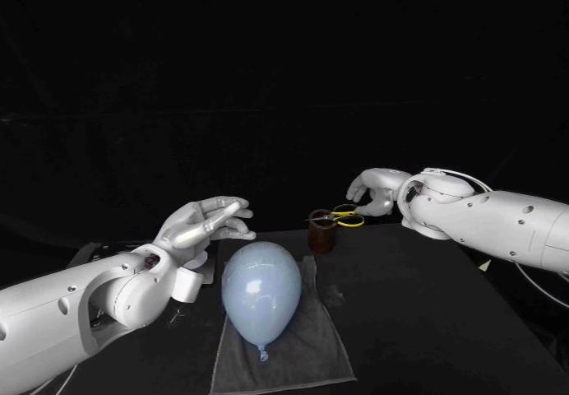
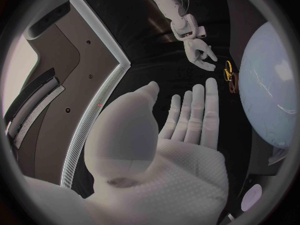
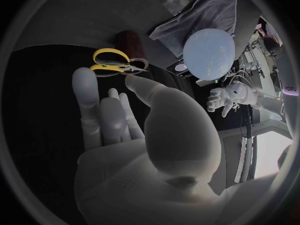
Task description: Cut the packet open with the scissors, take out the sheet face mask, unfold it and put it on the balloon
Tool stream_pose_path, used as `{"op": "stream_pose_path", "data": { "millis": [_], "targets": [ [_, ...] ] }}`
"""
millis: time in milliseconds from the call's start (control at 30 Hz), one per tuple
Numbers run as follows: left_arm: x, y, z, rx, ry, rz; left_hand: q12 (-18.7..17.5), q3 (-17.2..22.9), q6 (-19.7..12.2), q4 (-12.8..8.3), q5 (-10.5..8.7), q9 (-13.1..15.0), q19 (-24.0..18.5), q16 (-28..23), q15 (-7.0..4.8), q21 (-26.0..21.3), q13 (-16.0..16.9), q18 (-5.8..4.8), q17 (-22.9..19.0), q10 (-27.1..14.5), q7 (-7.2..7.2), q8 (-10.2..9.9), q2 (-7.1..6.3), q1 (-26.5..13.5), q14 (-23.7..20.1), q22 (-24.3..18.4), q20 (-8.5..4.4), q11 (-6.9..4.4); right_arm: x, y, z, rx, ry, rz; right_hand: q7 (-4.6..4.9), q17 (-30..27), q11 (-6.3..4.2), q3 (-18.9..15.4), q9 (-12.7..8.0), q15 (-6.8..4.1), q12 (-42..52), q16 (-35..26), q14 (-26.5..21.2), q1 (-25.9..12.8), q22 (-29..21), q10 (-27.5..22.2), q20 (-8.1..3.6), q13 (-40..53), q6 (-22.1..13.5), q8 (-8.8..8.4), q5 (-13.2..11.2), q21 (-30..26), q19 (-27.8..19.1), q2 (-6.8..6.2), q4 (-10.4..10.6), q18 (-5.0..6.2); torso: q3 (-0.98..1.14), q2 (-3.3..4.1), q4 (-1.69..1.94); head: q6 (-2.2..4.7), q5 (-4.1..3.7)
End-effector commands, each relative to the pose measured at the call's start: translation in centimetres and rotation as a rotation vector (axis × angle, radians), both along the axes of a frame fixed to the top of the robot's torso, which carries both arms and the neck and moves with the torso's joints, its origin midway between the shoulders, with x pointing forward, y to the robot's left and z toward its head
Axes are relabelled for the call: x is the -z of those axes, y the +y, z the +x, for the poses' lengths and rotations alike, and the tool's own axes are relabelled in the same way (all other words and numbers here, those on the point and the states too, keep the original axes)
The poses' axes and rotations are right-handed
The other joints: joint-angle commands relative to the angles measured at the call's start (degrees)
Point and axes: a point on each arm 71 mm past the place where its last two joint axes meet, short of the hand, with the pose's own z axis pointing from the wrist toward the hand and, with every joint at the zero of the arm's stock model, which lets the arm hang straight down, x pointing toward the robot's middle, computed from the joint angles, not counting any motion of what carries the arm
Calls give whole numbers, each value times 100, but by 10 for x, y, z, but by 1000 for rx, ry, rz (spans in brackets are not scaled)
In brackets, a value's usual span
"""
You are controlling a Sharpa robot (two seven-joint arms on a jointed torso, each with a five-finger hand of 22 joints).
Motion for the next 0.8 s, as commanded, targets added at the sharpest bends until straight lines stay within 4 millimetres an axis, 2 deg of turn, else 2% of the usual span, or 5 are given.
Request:
{"op": "stream_pose_path", "data": {
  "millis": [33, 267, 400, 633, 800],
  "targets": [
    [-3, -4, -1, 28, -10, -11, -39, 23, 9, 2, 0, -6, 0, -19, 14, -7, -7, 29, -7, -40, 485, -32, 59, 13, -21, -4, 23, -1, 0, 1, 5, 25, -19, -61, -15, 78, -3, 31, -8, 3, 6, 83, 120, -69, 143, -38, 6, -6, 2, -45, -21, 105, 75, 9, 3, -90, -2, 37, 0, 14, 4],
    [-3, -5, -2, 30, -10, -12, -45, 23, 11, 3, 0, -8, 3, -19, 14, -6, -11, 29, -9, -42, 487, -34, 58, 10, -20, -4, 23, 1, 6, 4, 11, 31, 13, -99, -34, 68, -9, -21, -26, 12, -67, 144, 98, -140, 189, -259, 15, -9, -86, -141, -62, 150, 62, -48, -4, -92, -6, 89, 21, 39, -11],
    [-4, -4, -2, 23, -10, -8, -49, 22, 13, 4, 0, -10, 5, -19, 14, -4, -15, 29, -10, -42, 489, -35, 57, 8, -19, -3, 23, 2, 11, 6, 13, 30, 40, -125, -98, 39, -47, -153, -24, -3, -85, 163, 85, -197, 184, -395, 13, -2, -109, -178, -144, 139, 35, -68, 22, -84, -3, 135, 28, 76, -32],
    [-4, -3, -1, 18, -10, -6, -52, 21, 16, 5, 0, -11, 7, -19, 15, -3, -18, 30, -12, -41, 491, -36, 56, 5, -18, -3, 23, 3, 16, 7, 15, 36, 58, -152, -109, 9, -48, -249, -15, 2, -69, 162, 76, -218, 168, -435, 13, 2, -86, -180, -202, 120, 19, -64, 45, -82, -3, 180, 31, 90, -23],
    [-4, -2, -1, 15, -11, -4, -54, 20, 17, 6, 0, -12, 8, -19, 15, -2, -20, 30, -13, -41, 492, -36, 56, 3, -17, -3, 23, 3, 17, 7, 16, 39, 54, -157, -94, -45, -28, -413, -8, 21, -35, 151, 56, -190, 116, -484, 26, 6, -82, -200, -329, 69, -15, -31, 76, -75, -2, 198, 29, 100, -35]
  ]
}}
